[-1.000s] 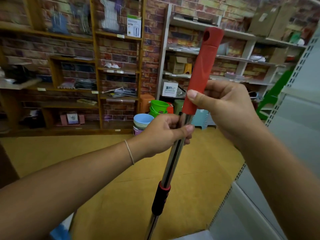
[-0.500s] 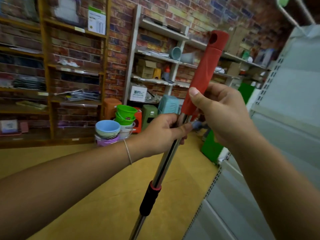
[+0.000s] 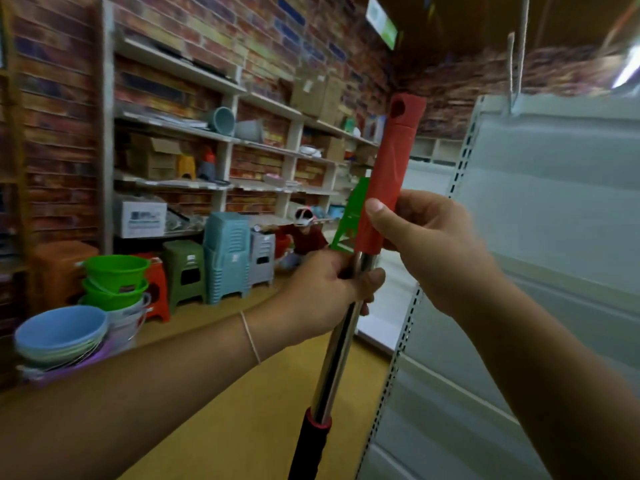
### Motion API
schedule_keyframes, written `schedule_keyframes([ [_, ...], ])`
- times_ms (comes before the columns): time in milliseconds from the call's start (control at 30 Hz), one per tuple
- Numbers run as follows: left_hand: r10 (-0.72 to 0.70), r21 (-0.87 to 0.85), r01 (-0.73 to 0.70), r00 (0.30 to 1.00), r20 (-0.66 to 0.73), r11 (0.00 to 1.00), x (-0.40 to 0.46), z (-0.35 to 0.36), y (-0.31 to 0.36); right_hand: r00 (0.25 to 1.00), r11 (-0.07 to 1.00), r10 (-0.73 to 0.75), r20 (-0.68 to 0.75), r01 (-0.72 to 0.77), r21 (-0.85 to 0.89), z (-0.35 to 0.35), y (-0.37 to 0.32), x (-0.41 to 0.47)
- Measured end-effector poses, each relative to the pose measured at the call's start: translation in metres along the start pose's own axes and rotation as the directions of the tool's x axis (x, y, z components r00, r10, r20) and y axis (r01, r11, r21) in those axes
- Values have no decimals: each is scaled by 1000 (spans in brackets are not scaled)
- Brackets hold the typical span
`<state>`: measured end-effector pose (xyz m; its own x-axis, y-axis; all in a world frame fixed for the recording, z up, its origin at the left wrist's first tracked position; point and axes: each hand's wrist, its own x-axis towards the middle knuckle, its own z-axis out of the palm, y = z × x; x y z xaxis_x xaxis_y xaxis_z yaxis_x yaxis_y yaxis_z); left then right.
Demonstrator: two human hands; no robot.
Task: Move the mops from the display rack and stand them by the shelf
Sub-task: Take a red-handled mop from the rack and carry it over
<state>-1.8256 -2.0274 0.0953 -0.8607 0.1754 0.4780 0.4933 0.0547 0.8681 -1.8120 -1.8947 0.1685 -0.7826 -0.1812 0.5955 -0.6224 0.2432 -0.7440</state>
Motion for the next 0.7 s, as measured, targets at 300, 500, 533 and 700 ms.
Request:
schedule_keyframes([
  [300, 55, -10, -54, 982, 180, 998, 48, -18, 3, 953, 997, -69, -294, 60, -39, 17, -4, 24],
  [500, 113, -123, -79, 947, 300, 989, 77, -19, 18, 920, 991, -90, -382, 44, -127, 8, -16, 34],
  [533, 122, -154, -74, 936, 329, 985, 81, -18, 21, 917, 988, -88, -389, 30, -153, 6, -18, 36],
  [700, 201, -198, -123, 874, 443, 972, 97, -10, 33, 892, 970, -74, -445, -39, -238, -11, -31, 44],
])
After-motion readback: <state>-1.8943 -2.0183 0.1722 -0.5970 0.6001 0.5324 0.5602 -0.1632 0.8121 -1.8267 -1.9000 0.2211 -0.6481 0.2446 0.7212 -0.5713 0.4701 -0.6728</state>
